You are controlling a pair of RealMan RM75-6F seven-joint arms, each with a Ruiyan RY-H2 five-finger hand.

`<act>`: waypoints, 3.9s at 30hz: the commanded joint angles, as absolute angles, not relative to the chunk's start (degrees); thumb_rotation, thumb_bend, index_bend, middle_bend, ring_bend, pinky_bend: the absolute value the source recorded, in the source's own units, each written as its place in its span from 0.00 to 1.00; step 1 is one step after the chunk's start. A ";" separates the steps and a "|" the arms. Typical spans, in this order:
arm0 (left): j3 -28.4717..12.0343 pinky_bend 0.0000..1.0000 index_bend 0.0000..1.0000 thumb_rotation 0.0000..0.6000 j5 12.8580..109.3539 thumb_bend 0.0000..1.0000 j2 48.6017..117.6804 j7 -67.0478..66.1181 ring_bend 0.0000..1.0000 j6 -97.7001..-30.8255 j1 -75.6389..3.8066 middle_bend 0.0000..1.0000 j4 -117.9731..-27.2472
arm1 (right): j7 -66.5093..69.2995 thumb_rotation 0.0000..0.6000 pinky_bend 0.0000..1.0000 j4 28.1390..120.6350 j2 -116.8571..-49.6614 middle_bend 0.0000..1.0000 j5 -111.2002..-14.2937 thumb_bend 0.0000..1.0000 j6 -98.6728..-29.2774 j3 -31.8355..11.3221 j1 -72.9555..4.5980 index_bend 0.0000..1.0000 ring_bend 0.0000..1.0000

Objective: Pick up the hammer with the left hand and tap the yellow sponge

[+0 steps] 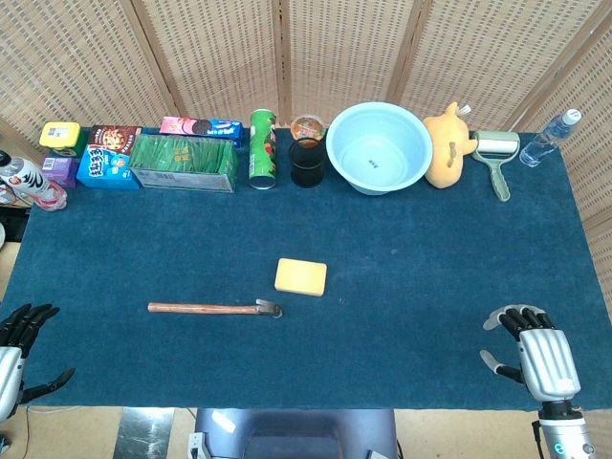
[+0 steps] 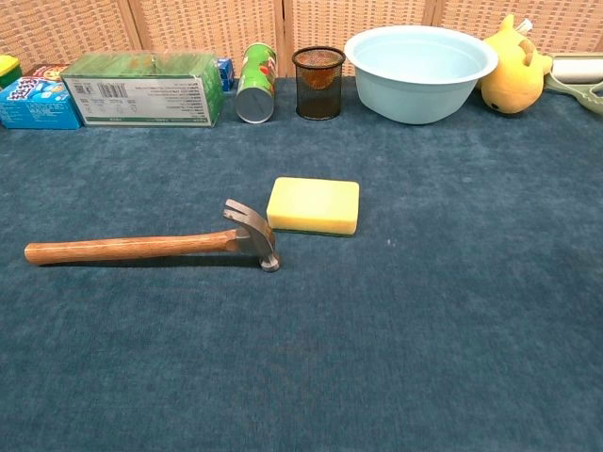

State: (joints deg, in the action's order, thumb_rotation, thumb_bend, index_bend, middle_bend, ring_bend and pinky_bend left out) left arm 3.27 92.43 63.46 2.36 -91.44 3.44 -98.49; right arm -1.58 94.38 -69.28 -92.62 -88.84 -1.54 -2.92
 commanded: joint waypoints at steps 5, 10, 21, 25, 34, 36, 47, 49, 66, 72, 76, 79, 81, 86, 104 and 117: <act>3.04 0.12 0.16 1.00 91.35 0.19 63.23 1.66 0.08 -89.88 2.83 0.15 -98.98 | -1.63 1.00 0.25 94.25 -69.58 0.41 -92.05 0.22 -88.19 -1.83 -3.29 0.46 0.33; 2.96 0.12 0.16 1.00 91.22 0.19 62.70 0.63 0.08 -87.76 1.60 0.15 -99.31 | -1.25 1.00 0.25 94.04 -69.73 0.41 -91.56 0.22 -88.46 -1.81 -2.94 0.46 0.33; -0.15 0.12 0.16 1.00 90.35 0.19 60.96 -6.39 0.11 -74.51 -8.34 0.16 -103.38 | 1.51 1.00 0.25 92.48 -69.99 0.41 -91.12 0.22 -89.69 -1.75 -2.01 0.46 0.33; -2.15 0.15 0.16 1.00 87.60 0.23 61.94 -10.55 0.13 -66.48 -14.00 0.17 -105.48 | 2.96 1.00 0.25 91.47 -70.05 0.41 -90.98 0.22 -90.82 -1.64 -1.19 0.46 0.33; -5.61 0.27 0.16 1.00 79.28 0.32 67.60 -20.86 0.17 -55.56 -23.21 0.22 -108.46 | 5.54 1.00 0.25 89.63 -70.18 0.41 -90.62 0.22 -93.17 -1.44 0.66 0.46 0.33; -6.10 0.27 0.16 1.00 77.24 0.33 69.46 -23.40 0.17 -53.91 -25.09 0.22 -108.88 | 6.13 1.00 0.25 89.20 -70.22 0.41 -90.27 0.22 -93.46 -1.62 0.94 0.46 0.33; -7.29 0.33 0.22 1.00 65.25 0.40 77.92 -31.76 0.20 -50.20 -32.24 0.25 -105.75 | 7.35 1.00 0.25 88.09 -70.17 0.41 -89.78 0.22 -93.33 -1.78 1.37 0.46 0.33; -7.16 0.34 0.22 1.00 63.46 0.40 79.34 -32.49 0.21 -50.03 -33.20 0.25 -104.47 | 7.59 1.00 0.25 87.86 -70.09 0.41 -89.60 0.22 -93.37 -1.83 1.52 0.46 0.33; -5.92 0.36 0.26 1.00 57.72 0.48 84.88 -32.56 0.23 -50.25 -37.77 0.28 -99.23 | 8.05 1.00 0.25 87.91 -69.25 0.41 -89.16 0.22 -94.30 -2.10 2.66 0.46 0.33; -5.32 0.40 0.28 1.00 58.55 0.47 85.36 -31.84 0.26 -51.80 -38.05 0.32 -98.81 | 8.01 1.00 0.25 88.13 -68.91 0.41 -89.16 0.22 -94.46 -2.22 2.87 0.46 0.33; -4.70 0.42 0.30 1.00 59.85 0.44 86.34 -31.79 0.28 -54.14 -37.62 0.34 -98.07 | 8.04 1.00 0.25 88.11 -68.85 0.41 -89.09 0.22 -94.60 -2.34 3.03 0.46 0.33; -4.48 0.43 0.32 1.00 60.65 0.44 87.13 -31.73 0.30 -55.77 -37.30 0.35 -97.39 | 8.02 1.00 0.25 88.11 -68.86 0.41 -89.09 0.22 -94.53 -2.41 3.02 0.46 0.33; -4.27 0.43 0.33 1.00 61.30 0.43 87.69 -31.94 0.30 -56.81 -37.17 0.36 -96.83 | 7.94 1.00 0.25 88.15 -68.86 0.41 -89.06 0.22 -94.53 -2.48 3.04 0.46 0.33; -3.77 0.45 0.36 1.00 62.70 0.42 88.95 -32.19 0.33 -58.50 -36.92 0.39 -95.79 | 8.02 1.00 0.25 88.40 -68.47 0.41 -89.18 0.22 -94.73 -2.48 3.25 0.46 0.33; -2.92 0.52 0.43 1.00 63.04 0.58 92.08 -32.32 0.42 -58.28 -37.36 0.46 -92.24 | 8.51 1.00 0.25 87.95 -68.46 0.41 -89.53 0.22 -95.73 -2.35 4.19 0.46 0.33; -3.63 0.65 0.46 1.00 62.15 0.80 90.36 -30.06 0.55 -56.62 -38.09 0.51 -95.37 | 9.19 1.00 0.25 88.11 -68.23 0.41 -89.39 0.22 -96.21 -2.45 4.85 0.46 0.33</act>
State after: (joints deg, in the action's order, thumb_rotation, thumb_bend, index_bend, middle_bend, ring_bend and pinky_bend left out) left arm -3.34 62.02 90.87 -30.94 -56.68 -38.17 -94.79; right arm 9.30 87.87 -68.31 -89.62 -96.55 -2.21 5.10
